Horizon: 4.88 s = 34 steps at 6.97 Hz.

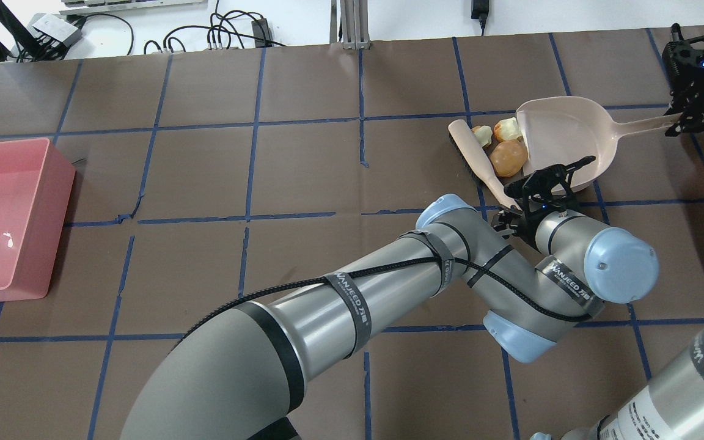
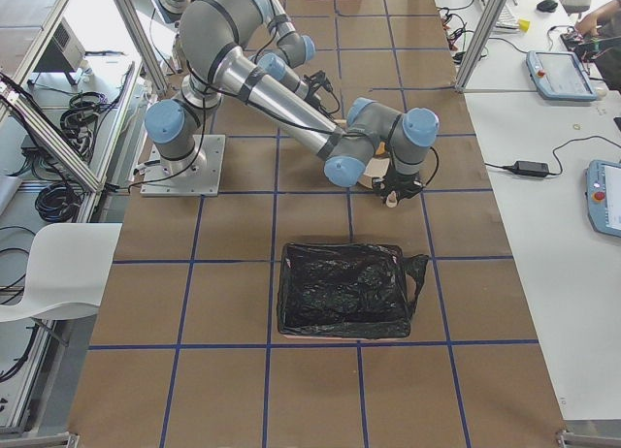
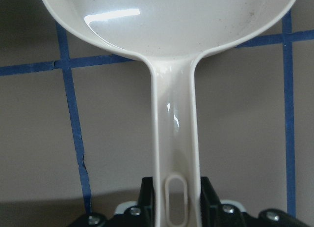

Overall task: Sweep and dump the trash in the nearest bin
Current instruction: 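Sweep the potato and bread pieces into the dustpan with the left gripper, then pull the brush back with the left gripper while the right gripper lifts the dustpan away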

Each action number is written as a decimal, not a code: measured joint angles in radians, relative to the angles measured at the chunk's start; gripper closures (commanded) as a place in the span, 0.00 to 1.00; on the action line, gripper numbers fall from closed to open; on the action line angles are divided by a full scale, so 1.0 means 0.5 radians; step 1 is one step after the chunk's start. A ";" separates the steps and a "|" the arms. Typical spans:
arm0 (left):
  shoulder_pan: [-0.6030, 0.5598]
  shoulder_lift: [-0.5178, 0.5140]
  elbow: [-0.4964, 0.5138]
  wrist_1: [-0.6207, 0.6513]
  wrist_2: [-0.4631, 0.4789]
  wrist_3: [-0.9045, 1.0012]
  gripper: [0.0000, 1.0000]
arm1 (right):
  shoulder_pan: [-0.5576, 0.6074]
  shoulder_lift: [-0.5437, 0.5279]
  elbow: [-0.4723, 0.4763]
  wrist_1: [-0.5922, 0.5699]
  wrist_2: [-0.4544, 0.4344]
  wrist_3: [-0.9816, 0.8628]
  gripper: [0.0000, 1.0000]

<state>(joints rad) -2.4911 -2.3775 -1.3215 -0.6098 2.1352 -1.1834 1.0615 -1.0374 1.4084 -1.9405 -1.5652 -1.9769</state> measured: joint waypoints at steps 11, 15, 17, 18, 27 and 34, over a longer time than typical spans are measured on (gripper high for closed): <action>0.000 -0.075 0.171 -0.213 -0.079 0.305 1.00 | 0.000 0.004 0.000 -0.003 0.001 0.005 1.00; -0.001 -0.081 0.273 -0.218 -0.199 0.771 1.00 | 0.000 0.008 0.001 -0.006 0.003 0.005 1.00; 0.000 -0.075 0.326 -0.213 -0.282 1.143 1.00 | 0.000 0.009 0.002 -0.006 0.004 0.005 1.00; 0.000 -0.075 0.339 -0.212 -0.328 1.339 1.00 | 0.000 0.011 0.002 -0.006 0.005 0.005 1.00; 0.153 0.327 0.001 -0.419 -0.385 1.287 1.00 | -0.006 0.043 0.002 -0.025 0.023 -0.011 1.00; 0.264 1.566 -1.683 -0.130 -0.475 0.648 1.00 | -0.136 0.020 -0.064 -0.023 0.227 0.053 1.00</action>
<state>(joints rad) -2.3592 -1.5946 -2.1629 -0.6750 1.8979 -0.8592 0.9936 -1.0275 1.3764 -1.9521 -1.4515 -1.9504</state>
